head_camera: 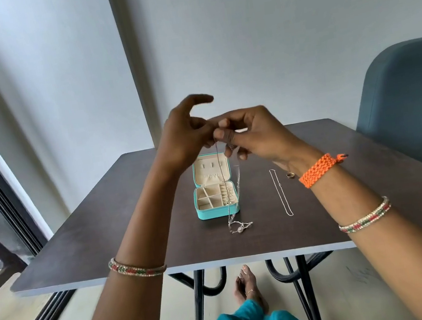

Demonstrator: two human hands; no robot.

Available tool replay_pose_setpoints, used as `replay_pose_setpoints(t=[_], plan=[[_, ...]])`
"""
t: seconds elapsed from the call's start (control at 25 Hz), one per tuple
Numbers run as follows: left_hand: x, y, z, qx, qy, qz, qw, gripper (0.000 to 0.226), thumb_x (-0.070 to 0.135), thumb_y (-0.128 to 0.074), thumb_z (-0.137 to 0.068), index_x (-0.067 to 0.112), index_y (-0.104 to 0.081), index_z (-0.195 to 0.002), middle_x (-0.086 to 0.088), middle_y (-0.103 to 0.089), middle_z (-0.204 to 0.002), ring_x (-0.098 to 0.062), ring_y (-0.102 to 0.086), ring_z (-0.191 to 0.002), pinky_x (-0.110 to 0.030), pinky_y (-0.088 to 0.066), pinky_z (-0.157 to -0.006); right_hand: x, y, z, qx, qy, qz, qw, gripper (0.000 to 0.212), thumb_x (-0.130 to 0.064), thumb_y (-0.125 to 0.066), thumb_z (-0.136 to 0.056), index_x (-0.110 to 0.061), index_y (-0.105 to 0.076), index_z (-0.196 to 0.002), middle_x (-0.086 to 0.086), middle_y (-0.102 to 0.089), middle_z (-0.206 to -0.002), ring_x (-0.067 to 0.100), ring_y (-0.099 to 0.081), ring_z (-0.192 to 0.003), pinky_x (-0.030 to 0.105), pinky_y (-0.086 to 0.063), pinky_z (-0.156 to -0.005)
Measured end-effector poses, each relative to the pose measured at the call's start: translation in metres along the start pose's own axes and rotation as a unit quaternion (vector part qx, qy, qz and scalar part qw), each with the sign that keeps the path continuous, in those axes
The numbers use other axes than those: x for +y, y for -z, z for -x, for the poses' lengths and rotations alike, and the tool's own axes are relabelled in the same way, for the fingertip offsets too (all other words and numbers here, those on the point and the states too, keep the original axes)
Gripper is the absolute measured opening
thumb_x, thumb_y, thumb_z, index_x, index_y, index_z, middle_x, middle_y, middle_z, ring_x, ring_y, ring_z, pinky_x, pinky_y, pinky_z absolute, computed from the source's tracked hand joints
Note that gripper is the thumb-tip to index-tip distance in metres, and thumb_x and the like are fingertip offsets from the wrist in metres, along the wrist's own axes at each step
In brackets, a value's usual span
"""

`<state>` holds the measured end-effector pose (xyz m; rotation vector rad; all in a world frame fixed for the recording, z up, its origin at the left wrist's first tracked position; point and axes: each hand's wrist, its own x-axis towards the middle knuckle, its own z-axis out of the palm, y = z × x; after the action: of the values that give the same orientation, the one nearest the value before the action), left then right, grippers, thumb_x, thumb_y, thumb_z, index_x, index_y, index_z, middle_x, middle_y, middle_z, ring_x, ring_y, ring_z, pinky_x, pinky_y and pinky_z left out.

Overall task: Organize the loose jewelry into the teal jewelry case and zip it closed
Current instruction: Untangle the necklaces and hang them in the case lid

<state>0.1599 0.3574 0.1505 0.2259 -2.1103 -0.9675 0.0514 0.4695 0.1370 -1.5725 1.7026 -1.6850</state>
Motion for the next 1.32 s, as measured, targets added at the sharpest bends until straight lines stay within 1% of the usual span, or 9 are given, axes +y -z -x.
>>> replay_pose_setpoints(t=[0.2, 0.28, 0.36, 0.44, 0.56, 0.68, 0.76, 1.08, 1.32], plan=[[0.003, -0.004, -0.004, 0.044, 0.044, 0.140, 0.988, 0.030, 0.025, -0.060, -0.091, 0.013, -0.055, -0.118, -0.001, -0.066, -0.066, -0.008, -0.057, -0.056, -0.026, -0.053, -0.064, -0.011, 0.004, -0.009, 0.126, 0.100, 0.125, 0.979, 0.006, -0.005, -0.070, -0.081, -0.006, -0.074, -0.085, 0.007, -0.068, -0.063, 0.012, -0.062, -0.048, 0.023, -0.052, -0.049], [0.001, -0.014, -0.002, 0.143, 0.040, 0.137, 0.979, 0.015, 0.031, -0.057, -0.093, 0.019, -0.060, -0.101, 0.003, -0.065, -0.073, -0.007, -0.058, -0.060, -0.028, -0.054, -0.065, -0.020, 0.003, -0.013, 0.159, 0.121, 0.153, 0.968, 0.006, -0.007, -0.070, -0.081, -0.008, -0.074, -0.078, 0.001, -0.067, -0.060, 0.005, -0.060, -0.048, 0.018, -0.050, -0.050], [-0.002, -0.023, 0.001, 0.204, 0.060, 0.144, 0.966, 0.018, 0.037, -0.046, -0.098, 0.024, -0.058, -0.095, 0.003, -0.063, -0.088, -0.011, -0.061, -0.075, -0.035, -0.053, -0.074, -0.029, 0.003, -0.019, 0.171, 0.132, 0.156, 0.964, 0.008, -0.011, -0.069, -0.082, -0.011, -0.073, -0.075, -0.003, -0.067, -0.061, 0.001, -0.060, -0.051, 0.013, -0.046, -0.050], [-0.002, -0.034, 0.005, 0.092, 0.112, 0.253, 0.956, 0.036, 0.041, -0.030, -0.101, 0.018, -0.058, -0.104, -0.001, -0.065, -0.097, -0.016, -0.064, -0.083, -0.035, -0.051, -0.081, -0.033, 0.005, -0.027, 0.162, 0.121, 0.162, 0.966, 0.008, -0.012, -0.069, -0.082, -0.010, -0.073, -0.075, -0.002, -0.067, -0.062, 0.002, -0.060, -0.052, 0.012, -0.044, -0.047], [-0.005, -0.053, 0.023, -0.067, 0.127, 0.354, 0.924, 0.038, 0.032, -0.028, -0.103, 0.009, -0.058, -0.106, -0.005, -0.066, -0.076, -0.019, -0.061, -0.062, -0.031, -0.054, -0.069, -0.027, 0.012, -0.039, 0.161, 0.091, 0.172, 0.968, 0.009, -0.008, -0.066, -0.082, -0.007, -0.072, -0.075, 0.002, -0.066, -0.061, 0.008, -0.058, -0.048, 0.017, -0.046, -0.042], [-0.017, -0.069, 0.041, -0.091, 0.123, 0.363, 0.919, 0.029, 0.019, -0.033, -0.102, 0.006, -0.058, -0.096, 0.002, -0.056, -0.058, -0.012, -0.047, -0.044, -0.024, -0.048, -0.051, -0.016, 0.025, -0.052, 0.188, 0.060, 0.157, 0.968, 0.009, -0.003, -0.064, -0.082, -0.006, -0.071, -0.075, 0.005, -0.065, -0.061, 0.010, -0.056, -0.046, 0.022, -0.049, -0.042], [-0.027, -0.073, 0.050, -0.106, 0.137, 0.371, 0.913, 0.029, 0.017, -0.032, -0.102, 0.005, -0.057, -0.093, 0.002, -0.054, -0.056, -0.011, -0.044, -0.042, -0.022, -0.046, -0.047, -0.005, 0.035, -0.060, 0.210, 0.044, 0.154, 0.965, 0.010, 0.000, -0.063, -0.082, -0.004, -0.071, -0.076, 0.009, -0.065, -0.062, 0.013, -0.057, -0.047, 0.023, -0.051, -0.043], [-0.060, -0.061, 0.067, -0.184, 0.251, 0.325, 0.893, 0.026, 0.015, -0.039, -0.100, 0.005, -0.062, -0.097, 0.000, -0.070, -0.071, -0.009, -0.061, -0.055, -0.021, -0.053, -0.060, 0.061, 0.066, -0.076, 0.264, -0.033, 0.189, 0.945, 0.015, 0.003, -0.058, -0.080, -0.001, -0.070, -0.072, 0.012, -0.062, -0.062, 0.018, -0.055, -0.048, 0.038, -0.059, -0.056], [-0.063, -0.054, 0.077, -0.208, 0.278, 0.268, 0.899, 0.023, 0.018, -0.044, -0.099, 0.007, -0.063, -0.093, 0.001, -0.072, -0.072, -0.009, -0.065, -0.057, -0.021, -0.052, -0.058, 0.082, 0.077, -0.077, 0.292, -0.054, 0.182, 0.937, 0.011, 0.002, -0.060, -0.080, 0.003, -0.070, -0.077, 0.016, -0.063, -0.066, 0.022, -0.056, -0.052, 0.035, -0.059, -0.056]])
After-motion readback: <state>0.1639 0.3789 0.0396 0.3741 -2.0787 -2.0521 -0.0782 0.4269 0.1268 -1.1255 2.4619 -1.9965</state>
